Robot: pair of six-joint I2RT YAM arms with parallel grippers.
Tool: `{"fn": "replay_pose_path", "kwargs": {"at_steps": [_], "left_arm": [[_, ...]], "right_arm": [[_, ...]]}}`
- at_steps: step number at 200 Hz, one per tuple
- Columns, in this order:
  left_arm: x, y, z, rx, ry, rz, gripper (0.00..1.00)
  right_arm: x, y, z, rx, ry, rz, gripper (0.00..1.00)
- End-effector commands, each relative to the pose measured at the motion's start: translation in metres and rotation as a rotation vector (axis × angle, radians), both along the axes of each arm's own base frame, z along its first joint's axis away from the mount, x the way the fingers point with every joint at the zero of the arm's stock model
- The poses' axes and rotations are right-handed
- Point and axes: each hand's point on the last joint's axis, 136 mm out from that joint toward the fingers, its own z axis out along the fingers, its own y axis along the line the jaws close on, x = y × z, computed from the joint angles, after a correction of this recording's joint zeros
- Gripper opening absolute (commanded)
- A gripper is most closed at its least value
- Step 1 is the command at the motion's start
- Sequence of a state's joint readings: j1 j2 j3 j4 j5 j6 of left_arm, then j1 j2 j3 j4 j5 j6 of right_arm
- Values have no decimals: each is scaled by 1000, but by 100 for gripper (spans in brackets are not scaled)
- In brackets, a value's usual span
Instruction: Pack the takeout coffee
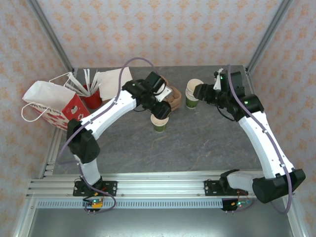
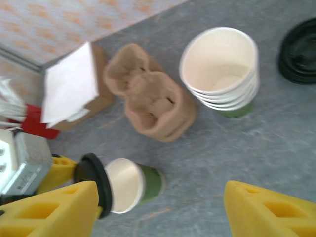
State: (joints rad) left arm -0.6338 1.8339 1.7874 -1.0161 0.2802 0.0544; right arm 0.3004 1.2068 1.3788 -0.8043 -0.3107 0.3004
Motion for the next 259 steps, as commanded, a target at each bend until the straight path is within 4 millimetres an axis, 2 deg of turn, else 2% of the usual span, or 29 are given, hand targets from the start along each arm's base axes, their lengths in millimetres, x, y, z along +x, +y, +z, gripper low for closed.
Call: {"fn": "replay_pose_path", "kwargs": {"at_steps": [1,27,29,35,82,147,259], "left_arm": [[-12,28,-1,170,46,21,65],[-14,28,-2,200,74,18,65],[-13,27,-10,215,93,17,65],[-13,26,-15,225,107,15,65],[-10,13,-28,239,141,-2,65],[-9,8,-40,282,176,-10,65],[-8,5,-52,305,213,-25,64]], "right_arm": [[-10,-27,-35,-154,68,-61,70],[-20,-37,-41,-194,55,-80,71],[-20,-38,-42,-198,56,-83,71],[-21,-41,-43,-210,57,-88,71],[-22,-52,-54,-278,66,-114,72],[-26,-49,-73,-277,97,-88,80],[-26,-49,-79,-284,108,-85,80]]}}
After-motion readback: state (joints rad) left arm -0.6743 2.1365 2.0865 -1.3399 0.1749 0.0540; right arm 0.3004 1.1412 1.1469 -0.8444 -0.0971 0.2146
